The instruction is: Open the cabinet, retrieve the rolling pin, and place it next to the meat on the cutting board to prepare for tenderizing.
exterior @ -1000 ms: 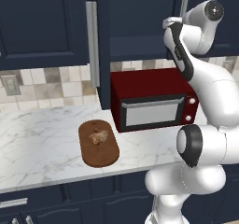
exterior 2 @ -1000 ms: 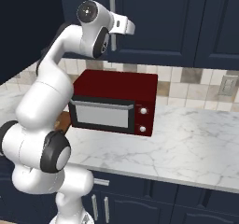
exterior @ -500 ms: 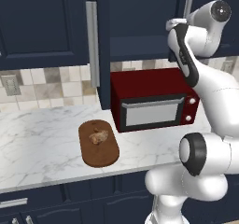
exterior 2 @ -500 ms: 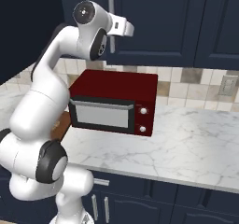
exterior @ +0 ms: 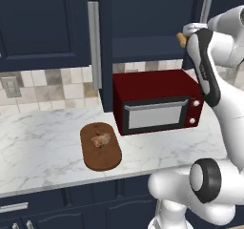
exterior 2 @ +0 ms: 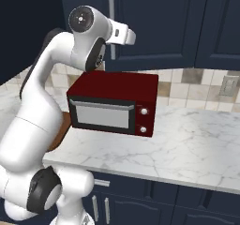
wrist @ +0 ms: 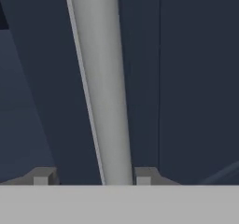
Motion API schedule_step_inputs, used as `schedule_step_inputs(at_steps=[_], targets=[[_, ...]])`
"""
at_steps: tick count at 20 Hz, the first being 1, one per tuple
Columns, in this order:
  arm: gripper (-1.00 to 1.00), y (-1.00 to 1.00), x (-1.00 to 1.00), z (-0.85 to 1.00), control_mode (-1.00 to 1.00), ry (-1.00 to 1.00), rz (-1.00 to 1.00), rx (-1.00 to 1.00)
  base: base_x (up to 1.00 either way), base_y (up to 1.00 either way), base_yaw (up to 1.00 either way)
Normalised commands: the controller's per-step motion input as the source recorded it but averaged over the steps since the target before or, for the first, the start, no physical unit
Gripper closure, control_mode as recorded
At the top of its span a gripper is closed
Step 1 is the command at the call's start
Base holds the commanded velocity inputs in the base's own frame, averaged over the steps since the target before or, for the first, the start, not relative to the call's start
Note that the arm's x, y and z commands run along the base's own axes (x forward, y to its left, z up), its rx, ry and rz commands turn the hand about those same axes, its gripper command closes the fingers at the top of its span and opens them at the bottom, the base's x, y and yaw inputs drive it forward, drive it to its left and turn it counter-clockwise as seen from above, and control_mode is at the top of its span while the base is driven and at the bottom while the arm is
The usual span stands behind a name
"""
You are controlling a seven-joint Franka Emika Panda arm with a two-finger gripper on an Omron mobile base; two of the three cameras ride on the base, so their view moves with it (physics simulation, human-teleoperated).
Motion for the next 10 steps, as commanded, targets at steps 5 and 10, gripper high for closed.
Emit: schedule_step_inputs(at_steps=[5, 10], targets=[[1.0, -0.89, -0.89, 0.0, -1.0, 0.0, 0.04, 0.08, 0.0, 0.0, 0.0], [1.0, -0.91, -0.8, 0.0, -1.0, 0.0, 0.05, 0.1, 0.0, 0.0, 0.0]])
